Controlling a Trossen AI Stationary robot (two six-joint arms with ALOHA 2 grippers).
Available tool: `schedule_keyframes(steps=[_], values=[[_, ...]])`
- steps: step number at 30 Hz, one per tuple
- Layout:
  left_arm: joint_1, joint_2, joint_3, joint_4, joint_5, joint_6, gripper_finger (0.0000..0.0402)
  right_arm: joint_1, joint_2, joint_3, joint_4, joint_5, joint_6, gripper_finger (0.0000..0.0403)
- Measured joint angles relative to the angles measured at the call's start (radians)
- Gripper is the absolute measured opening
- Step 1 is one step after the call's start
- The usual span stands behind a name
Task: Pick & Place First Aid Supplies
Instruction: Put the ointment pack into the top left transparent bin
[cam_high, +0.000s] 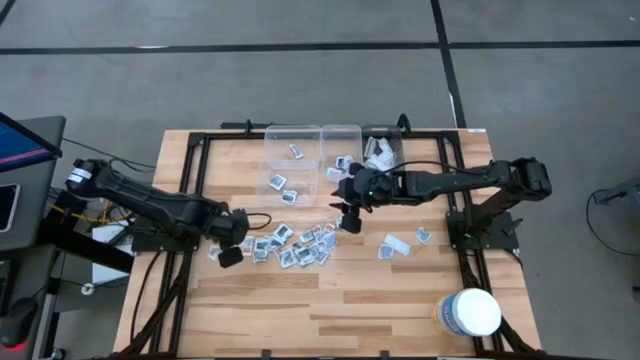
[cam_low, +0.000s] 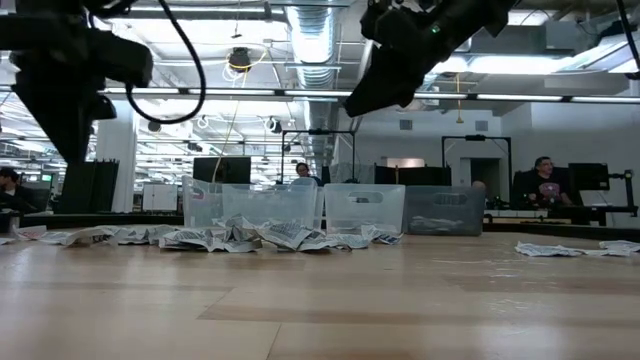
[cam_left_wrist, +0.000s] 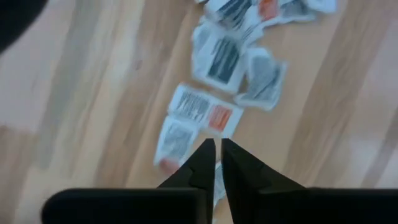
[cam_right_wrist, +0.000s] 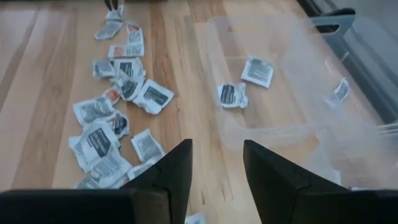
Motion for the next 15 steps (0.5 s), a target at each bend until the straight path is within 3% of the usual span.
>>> schedule_keyframes(steps=[9, 15], values=[[0.016, -0.054, -0.088, 0.054, 0.046, -0.025, 0.0092, 0.04, 0.0, 0.0, -0.164, -0.114, 0.001, 0.015], [0.016, -0.049, -0.155, 0.063, 0.031, -0.06, 0.0115, 0.093, 0.0, 0.0, -0.244, -0.12, 0.0, 0.0144]])
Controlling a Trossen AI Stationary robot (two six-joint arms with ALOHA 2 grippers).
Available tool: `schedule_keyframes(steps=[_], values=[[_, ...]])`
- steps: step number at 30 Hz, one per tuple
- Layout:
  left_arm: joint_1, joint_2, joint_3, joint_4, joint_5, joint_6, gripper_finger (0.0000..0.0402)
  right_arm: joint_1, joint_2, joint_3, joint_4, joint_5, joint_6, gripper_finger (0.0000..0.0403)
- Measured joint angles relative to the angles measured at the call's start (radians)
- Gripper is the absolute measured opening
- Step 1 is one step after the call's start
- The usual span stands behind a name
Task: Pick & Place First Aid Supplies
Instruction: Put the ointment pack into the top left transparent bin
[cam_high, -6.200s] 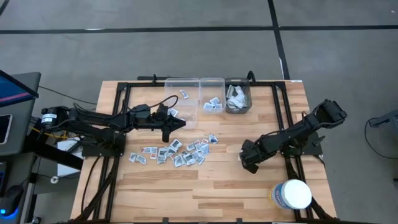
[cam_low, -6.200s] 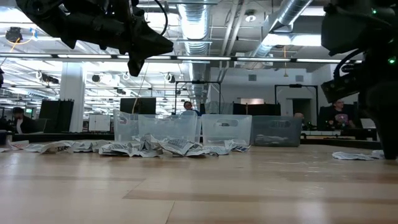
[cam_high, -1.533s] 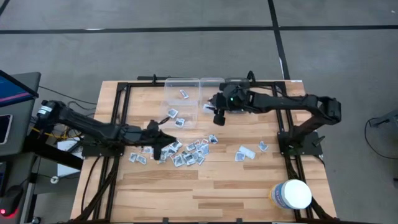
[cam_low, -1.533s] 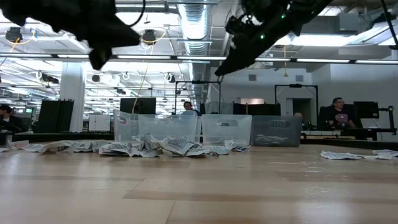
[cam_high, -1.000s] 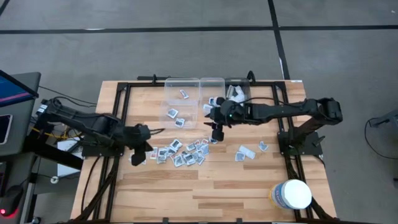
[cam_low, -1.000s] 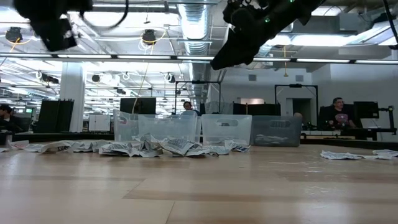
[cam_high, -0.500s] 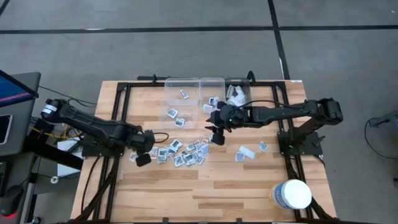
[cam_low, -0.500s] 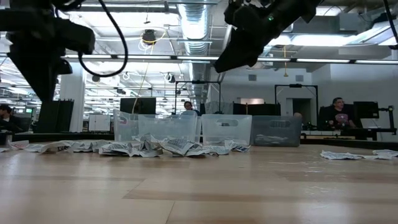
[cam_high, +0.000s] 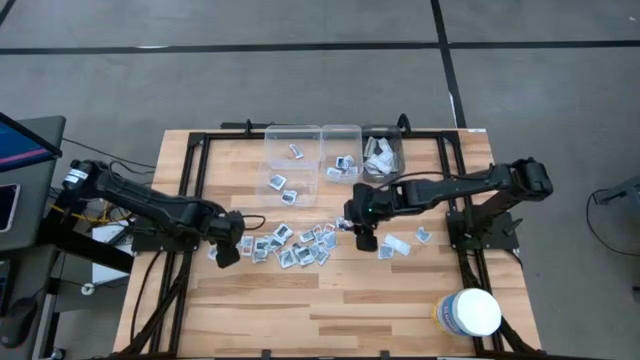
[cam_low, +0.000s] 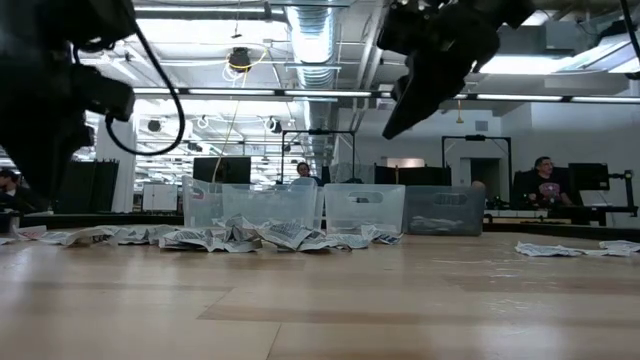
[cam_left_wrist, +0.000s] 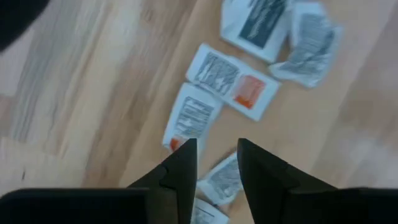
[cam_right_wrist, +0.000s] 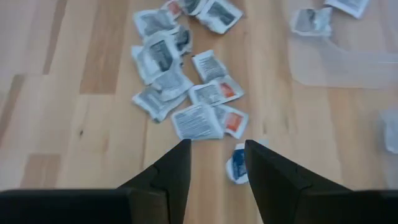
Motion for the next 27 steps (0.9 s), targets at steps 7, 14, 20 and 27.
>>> schedule_keyframes(steps=[7, 14, 20, 27], values=[[0.0, 0.014, -0.051, 0.042, -0.012, 0.033, 0.0121, 0.055, 0.0, -0.003, -0.049, -0.019, 0.0, 0.0135], [0.0, 0.025, -0.103, 0.111, -0.013, 0.032, 0.0121, 0.073, 0.0, -0.018, -0.047, -0.018, 0.043, 0.0134], [0.0, 0.027, -0.142, 0.125, -0.013, 0.032, 0.012, 0.073, 0.0, -0.018, -0.045, -0.016, 0.052, 0.0133], [0.0, 0.023, -0.193, 0.177, -0.02, 0.003, 0.0112, 0.073, 0.0, -0.018, -0.031, -0.016, 0.066, 0.0132]])
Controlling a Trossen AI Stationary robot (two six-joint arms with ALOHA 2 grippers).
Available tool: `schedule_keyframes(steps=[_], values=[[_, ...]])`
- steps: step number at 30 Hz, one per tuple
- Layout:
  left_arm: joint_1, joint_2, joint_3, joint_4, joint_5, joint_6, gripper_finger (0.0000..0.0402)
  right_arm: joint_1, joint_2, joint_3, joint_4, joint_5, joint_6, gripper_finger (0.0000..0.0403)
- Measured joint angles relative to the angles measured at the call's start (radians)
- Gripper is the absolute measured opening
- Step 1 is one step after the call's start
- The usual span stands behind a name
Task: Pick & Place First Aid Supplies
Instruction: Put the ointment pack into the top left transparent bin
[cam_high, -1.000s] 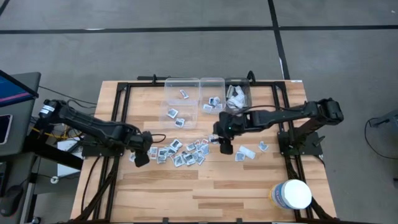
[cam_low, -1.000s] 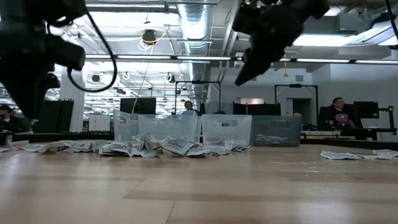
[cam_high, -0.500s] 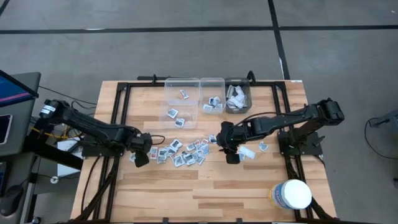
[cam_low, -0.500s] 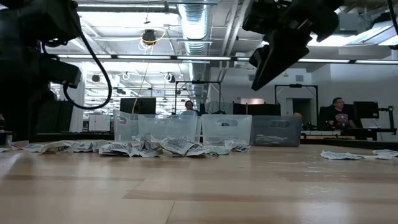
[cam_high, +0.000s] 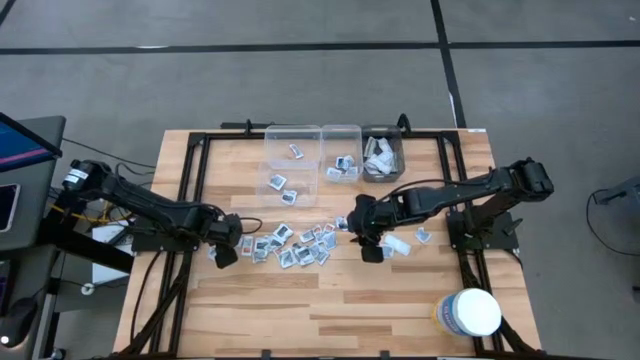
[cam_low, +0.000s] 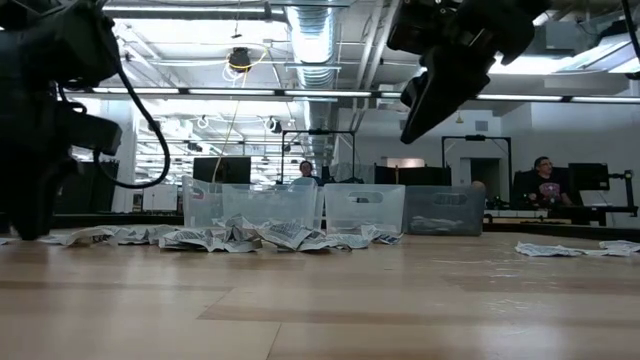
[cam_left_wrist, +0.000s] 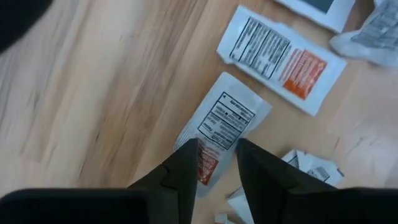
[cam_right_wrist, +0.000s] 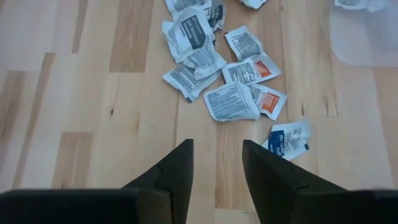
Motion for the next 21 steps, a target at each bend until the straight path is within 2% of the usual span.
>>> schedule_keyframes(steps=[4, 9, 16, 21], values=[[0.0, 0.0, -0.003, 0.028, -0.002, -0.001, 0.0081, 0.0, 0.0, 0.0, 0.006, 0.0, 0.012, 0.0128], [0.0, 0.0, -0.005, 0.069, 0.007, -0.002, 0.0012, 0.0, 0.0, 0.0, 0.007, 0.0, 0.012, 0.0125], [0.0, 0.006, 0.035, 0.074, 0.006, 0.009, 0.0006, 0.0, 0.0, 0.0, 0.008, 0.0, 0.012, 0.0125], [0.0, 0.004, 0.087, 0.078, -0.042, 0.062, 0.0007, 0.0, 0.0, 0.0, 0.012, 0.0, 0.012, 0.0123]])
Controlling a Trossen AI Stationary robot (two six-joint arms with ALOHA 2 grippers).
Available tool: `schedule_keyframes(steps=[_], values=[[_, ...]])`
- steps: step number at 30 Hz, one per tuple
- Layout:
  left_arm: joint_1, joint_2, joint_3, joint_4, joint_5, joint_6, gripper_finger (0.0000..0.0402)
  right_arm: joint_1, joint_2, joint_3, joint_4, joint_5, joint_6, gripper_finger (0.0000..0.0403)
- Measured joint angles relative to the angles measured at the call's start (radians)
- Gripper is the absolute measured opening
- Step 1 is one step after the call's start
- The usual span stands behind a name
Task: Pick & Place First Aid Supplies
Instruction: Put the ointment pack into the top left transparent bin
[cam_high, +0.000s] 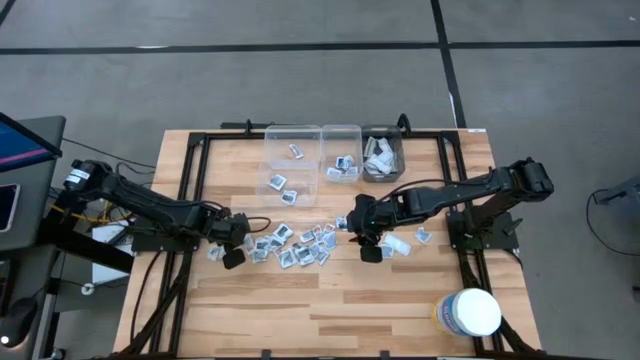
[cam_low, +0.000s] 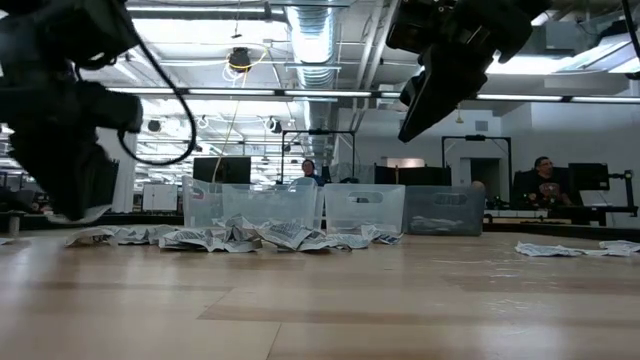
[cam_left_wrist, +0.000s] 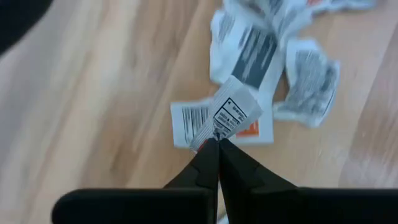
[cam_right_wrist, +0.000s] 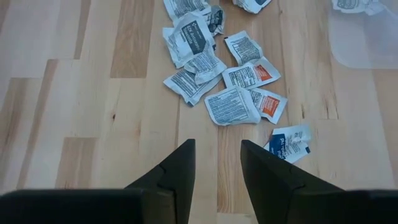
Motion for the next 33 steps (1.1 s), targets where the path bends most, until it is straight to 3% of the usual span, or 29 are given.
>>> schedule_keyframes(steps=[10, 16, 21, 25, 29, 33], values=[[0.0, -0.001, 0.095, 0.011, -0.23, 0.182, 0.0009, 0.0, 0.0, 0.0, 0.0, 0.0, 0.024, 0.0122], [0.0, -0.001, 0.167, 0.049, -0.436, 0.431, 0.001, 0.0, 0.0, 0.0, 0.0, 0.0, 0.045, 0.0121], [0.028, -0.001, 0.185, 0.245, -0.607, 0.712, 0.001, -0.016, 0.0, 0.0, 0.014, 0.005, 0.045, 0.0121], [0.156, -0.001, 0.186, 0.429, -0.545, 0.907, 0.001, -0.045, 0.0, 0.0, 0.026, 0.008, 0.046, 0.0121], [0.375, 0.005, 0.186, 0.597, -0.344, 1.066, 0.001, -0.072, 0.0, 0.0, 0.054, 0.008, 0.104, 0.012], [0.636, 0.04, 0.186, 0.732, -0.125, 1.1, 0.0009, -0.083, 0.0, 0.0, 0.075, 0.009, 0.128, 0.012]])
